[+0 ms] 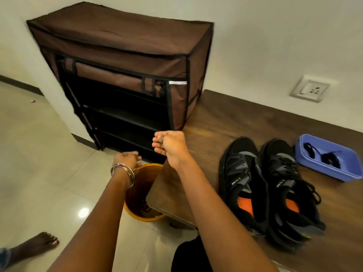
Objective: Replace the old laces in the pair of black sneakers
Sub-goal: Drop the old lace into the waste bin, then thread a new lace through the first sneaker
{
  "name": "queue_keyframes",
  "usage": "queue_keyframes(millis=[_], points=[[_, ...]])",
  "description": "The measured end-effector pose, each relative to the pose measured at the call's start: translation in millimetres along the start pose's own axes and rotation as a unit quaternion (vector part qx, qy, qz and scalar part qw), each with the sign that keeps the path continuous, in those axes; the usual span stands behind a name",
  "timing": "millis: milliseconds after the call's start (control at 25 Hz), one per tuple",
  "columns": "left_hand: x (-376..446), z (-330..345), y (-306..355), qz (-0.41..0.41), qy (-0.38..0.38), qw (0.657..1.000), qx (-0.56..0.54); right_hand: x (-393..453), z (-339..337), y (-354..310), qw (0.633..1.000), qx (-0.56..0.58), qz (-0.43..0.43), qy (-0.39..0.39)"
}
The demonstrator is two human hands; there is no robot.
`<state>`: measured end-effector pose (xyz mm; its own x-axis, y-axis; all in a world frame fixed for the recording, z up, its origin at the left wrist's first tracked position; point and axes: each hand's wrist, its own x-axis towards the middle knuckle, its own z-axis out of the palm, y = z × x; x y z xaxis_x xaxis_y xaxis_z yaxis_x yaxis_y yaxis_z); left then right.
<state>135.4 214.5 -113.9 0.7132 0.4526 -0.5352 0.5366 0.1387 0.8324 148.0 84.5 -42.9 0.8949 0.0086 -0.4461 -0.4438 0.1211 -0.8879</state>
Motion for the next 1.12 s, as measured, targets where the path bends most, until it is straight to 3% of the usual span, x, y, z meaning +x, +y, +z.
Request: queue_keyframes(millis=[120, 280, 400, 520, 600, 680, 720, 840, 960, 1120], points=[[-45, 36, 48, 0.099, -0.030, 0.994, -0.029, -42, -46, -40, 0.996, 0.061, -0.065, 0.012], [-113, 103, 82, 0.168, -0.101, 0.980, -0.045, -88, -128, -71, 0.990, 0.075, -0.101, 0.061], [-167, 165, 81, 0.205, -0.164, 0.964, -0.031, -108, -210, -78, 0.979, 0.081, -0.123, 0.139], [-207, 224, 67, 0.255, -0.205, 0.943, 0.053, -110, -301, -68, 0.960, 0.068, -0.121, 0.245], [-217, 254, 60, 0.330, -0.208, 0.910, 0.139, -99, -354, -56, 0.938, 0.004, -0.118, 0.327], [-217, 284, 57, 0.399, -0.202, 0.860, 0.244, -79, -407, -45, 0.885, -0.169, -0.122, 0.417], [-216, 298, 55, 0.426, -0.202, 0.833, 0.288, -68, -429, -42, 0.858, -0.264, -0.121, 0.424], [-204, 340, 52, 0.478, -0.206, 0.773, 0.362, -24, -479, -46, 0.779, -0.535, -0.103, 0.311], [-191, 369, 52, 0.496, -0.210, 0.746, 0.391, 4, -490, -54, 0.685, -0.702, -0.052, 0.190], [-181, 392, 45, 0.500, -0.214, 0.753, 0.369, 26, -497, -48, 0.661, -0.735, -0.047, 0.145]])
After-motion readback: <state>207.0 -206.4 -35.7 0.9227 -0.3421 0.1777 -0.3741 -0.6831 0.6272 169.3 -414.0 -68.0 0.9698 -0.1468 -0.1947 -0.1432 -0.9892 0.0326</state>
